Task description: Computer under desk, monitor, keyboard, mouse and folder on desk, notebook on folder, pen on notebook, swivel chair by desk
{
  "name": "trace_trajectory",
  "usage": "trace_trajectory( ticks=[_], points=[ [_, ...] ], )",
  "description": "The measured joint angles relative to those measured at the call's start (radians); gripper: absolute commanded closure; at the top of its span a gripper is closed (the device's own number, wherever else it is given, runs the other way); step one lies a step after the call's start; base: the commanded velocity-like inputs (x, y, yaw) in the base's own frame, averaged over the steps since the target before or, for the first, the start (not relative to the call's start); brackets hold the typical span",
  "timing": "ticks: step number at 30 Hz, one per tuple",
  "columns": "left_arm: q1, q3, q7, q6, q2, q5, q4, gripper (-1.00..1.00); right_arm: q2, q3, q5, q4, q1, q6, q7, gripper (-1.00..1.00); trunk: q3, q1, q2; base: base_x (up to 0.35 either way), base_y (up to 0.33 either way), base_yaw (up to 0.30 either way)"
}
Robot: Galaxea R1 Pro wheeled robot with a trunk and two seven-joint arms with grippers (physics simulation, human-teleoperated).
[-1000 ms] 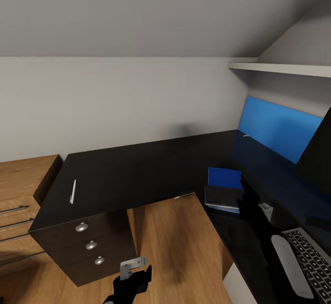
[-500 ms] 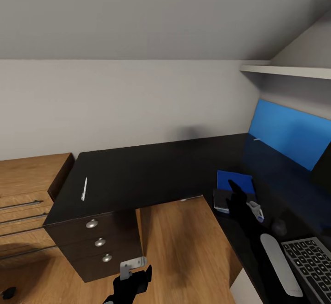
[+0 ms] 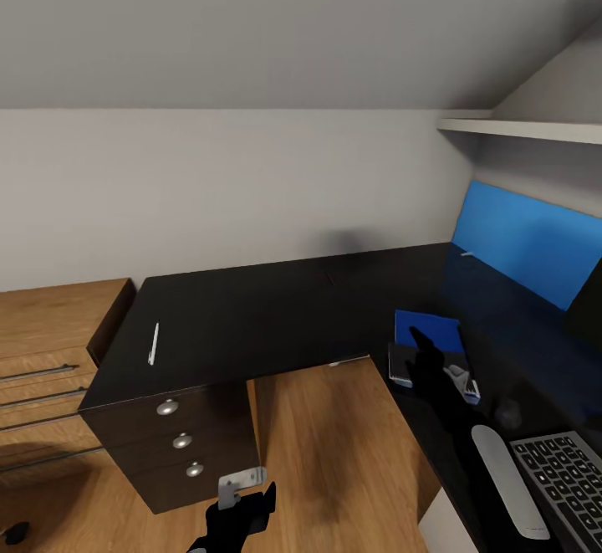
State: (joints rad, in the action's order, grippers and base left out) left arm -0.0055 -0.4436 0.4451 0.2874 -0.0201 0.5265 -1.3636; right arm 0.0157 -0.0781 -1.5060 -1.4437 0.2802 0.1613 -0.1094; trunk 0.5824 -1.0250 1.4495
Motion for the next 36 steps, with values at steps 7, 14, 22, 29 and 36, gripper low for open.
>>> trace_trajectory(
  ticks=[7,14,22,29,36],
  points=[
    [0.0,0.0,0.0,0.0,0.0,0.0,0.0,-1.0,-0.006,0.007,0.003,0.003,0.0,-0.009,-0.001,-1.0,-0.002,0.0,0.0,0.0,0.0,0.118],
    [0.0,-0.001,0.0,0.0,0.0,0.0,0.0,-1.0,-0.006,0.01,0.004,0.004,0.0,-0.02,-0.004,-1.0,-0.007,0.0,0.0,0.0,0.012,0.215],
    [0.0,-0.002,0.001,0.0,0.0,-0.002,0.0,-1.0,-0.006,0.023,0.004,0.004,0.0,-0.022,-0.003,-1.0,-0.014,0.0,0.0,0.0,0.213,0.235],
    [0.0,-0.002,0.001,0.0,0.0,-0.003,0.0,-1.0,-0.006,0.041,0.008,0.005,0.0,-0.024,-0.003,-1.0,-0.02,0.0,0.0,0.0,0.304,0.238],
    [0.0,-0.002,0.001,-0.005,0.0,-0.004,0.0,-1.0,-0.006,0.056,0.031,0.006,0.0,-0.025,-0.004,-1.0,-0.025,0.0,0.0,0.01,0.313,0.239]
  ],
)
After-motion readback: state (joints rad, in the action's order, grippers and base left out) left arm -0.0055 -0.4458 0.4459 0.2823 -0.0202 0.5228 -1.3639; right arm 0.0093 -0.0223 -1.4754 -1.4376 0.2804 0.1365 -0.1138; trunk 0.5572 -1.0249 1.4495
